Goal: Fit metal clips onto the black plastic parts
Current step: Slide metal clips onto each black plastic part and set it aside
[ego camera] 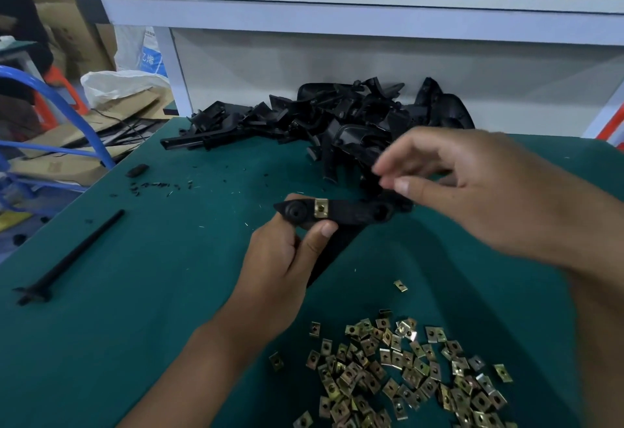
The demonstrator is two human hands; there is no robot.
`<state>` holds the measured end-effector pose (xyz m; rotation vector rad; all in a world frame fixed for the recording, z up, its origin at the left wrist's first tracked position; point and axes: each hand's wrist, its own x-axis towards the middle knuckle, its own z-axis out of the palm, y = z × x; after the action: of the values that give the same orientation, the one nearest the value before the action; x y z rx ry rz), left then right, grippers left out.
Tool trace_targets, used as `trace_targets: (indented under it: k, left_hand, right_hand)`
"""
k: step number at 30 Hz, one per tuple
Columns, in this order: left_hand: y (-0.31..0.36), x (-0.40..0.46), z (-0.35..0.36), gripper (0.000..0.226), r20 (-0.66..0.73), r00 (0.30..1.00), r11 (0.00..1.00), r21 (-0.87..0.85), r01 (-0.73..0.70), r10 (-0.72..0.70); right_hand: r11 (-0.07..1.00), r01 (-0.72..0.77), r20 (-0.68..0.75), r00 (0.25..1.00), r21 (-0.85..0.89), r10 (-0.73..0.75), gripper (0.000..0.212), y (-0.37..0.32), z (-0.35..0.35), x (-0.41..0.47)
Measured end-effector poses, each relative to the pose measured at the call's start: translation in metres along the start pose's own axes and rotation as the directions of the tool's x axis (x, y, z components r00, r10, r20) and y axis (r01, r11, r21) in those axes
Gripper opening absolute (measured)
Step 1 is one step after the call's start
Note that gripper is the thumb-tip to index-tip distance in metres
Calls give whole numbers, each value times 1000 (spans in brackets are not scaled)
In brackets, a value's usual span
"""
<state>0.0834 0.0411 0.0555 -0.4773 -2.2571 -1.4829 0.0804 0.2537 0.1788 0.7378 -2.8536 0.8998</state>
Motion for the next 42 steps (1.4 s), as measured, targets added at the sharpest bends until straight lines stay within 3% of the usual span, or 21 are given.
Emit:
trace_targets:
  k: [2,5,9,11,19,22,25,27,30,32,36,42]
  left_hand:
    - [-2,-1,-1,35,-43,999,1000,-12,-6,6]
    - [-3,-1,0,18,-64,998,999,16,-28,29]
    - [-2,-3,2,12,-51,997,998,36,-59,61]
    - [0,-4,2,12,-54,996,998,25,-64,65]
    - [-4,-3,5,26,-61,998,1000,-18,-13,12]
    - [-4,-5,6,20,-46,999,999,-18,-27,26]
    - [-4,-4,6,23,-35,999,999,-37,-28,26]
    - [-4,-5,5,29,-45,999,998,-47,-32,30]
    - [-3,-6,6,33,-54,998,997,-67,-43,39]
    - [-2,-7,7,36,-59,997,996,-65,-52,48]
    - [-1,-8,9,14,-100,995,997,-71,-38,31]
    - [1,-10,11,24,-136,987,989,-112,-96,80]
  right_hand:
    - [980,-153,111,980,-124,167,7,15,0,2]
    - [883,-351,366,813,-313,453,17,30,25,12]
    - [784,-366,520,597,-502,611,40,41,60,28]
    - [773,-359,523,580,-524,624,41,46,69,31]
    - [764,-378,466,624,-522,627,30,57,74,32]
    - [749,-408,457,608,-522,650,26,60,69,31]
    - [797,-514,399,690,-316,603,15,66,54,27]
    - [849,-523,383,771,-77,510,11,72,42,23]
    - [844,-422,296,896,332,332,12,69,25,19]
    - [808,-316,247,944,496,218,13,63,14,17]
    - [809,-145,189,981,570,43,16,47,-2,8]
    - [793,-55,155,987,607,-50,21,28,-9,2]
